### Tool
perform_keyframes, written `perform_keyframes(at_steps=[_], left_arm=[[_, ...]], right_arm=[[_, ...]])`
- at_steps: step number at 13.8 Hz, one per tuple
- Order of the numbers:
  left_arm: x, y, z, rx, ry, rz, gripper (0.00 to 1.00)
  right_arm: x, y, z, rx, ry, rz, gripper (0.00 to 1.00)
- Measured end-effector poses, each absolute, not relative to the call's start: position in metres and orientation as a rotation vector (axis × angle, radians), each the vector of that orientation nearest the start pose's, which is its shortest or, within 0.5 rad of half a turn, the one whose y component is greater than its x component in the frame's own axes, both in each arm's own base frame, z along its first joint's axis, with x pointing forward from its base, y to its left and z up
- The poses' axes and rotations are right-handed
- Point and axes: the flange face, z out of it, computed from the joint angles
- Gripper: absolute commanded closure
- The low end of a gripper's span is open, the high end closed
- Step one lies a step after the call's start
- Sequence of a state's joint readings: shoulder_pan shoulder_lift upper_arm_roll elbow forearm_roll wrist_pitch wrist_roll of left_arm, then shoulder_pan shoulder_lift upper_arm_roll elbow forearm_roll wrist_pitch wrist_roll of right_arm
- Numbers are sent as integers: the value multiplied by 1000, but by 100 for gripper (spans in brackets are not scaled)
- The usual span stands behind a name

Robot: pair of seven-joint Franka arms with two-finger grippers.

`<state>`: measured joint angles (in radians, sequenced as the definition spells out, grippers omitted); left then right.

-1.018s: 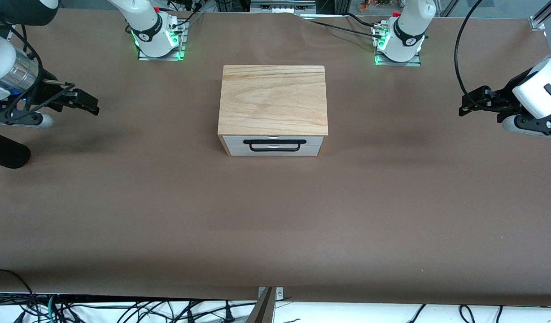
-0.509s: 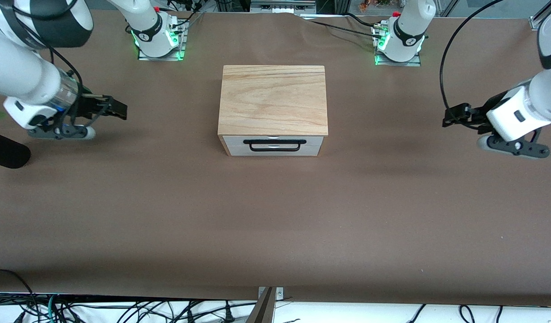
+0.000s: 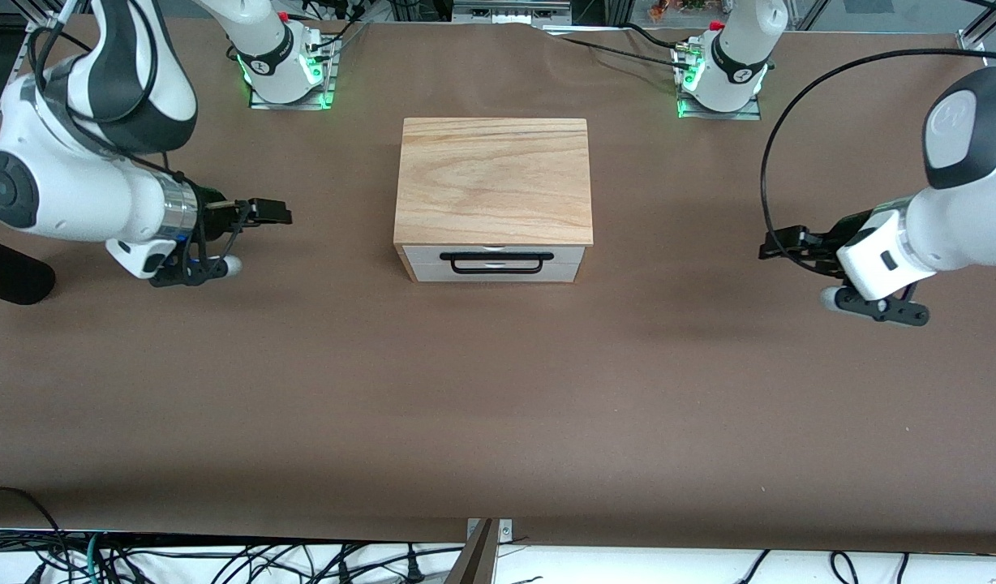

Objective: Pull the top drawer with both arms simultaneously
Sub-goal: 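Move the left gripper and the right gripper toward the drawer handle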

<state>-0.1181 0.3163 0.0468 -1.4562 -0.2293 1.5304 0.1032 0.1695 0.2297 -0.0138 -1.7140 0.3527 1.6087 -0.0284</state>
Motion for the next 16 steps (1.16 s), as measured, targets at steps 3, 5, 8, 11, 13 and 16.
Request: perform_keyframes(at_steps=[3,5,8,11,13,16], left_arm=[[635,-102,460,-3412,275,443,0],[642,-120,439,-3495,261,478,0],[652,-149,405,-3633,281,510,0],[659,-174,362,-3807,414,530,0],[662,-184,330,-3914,530,537,0],[666,-193,289,-4010,608,491,0]], right_arm=[[588,137,406,-2592,-170,495,0],[597,139,381,-2476,-187,472,1],[608,132,333,-2288,-236,420,2],[614,137,287,-2107,-242,362,2],[614,149,261,-1971,-257,299,9],[614,181,250,-1838,-245,222,26]])
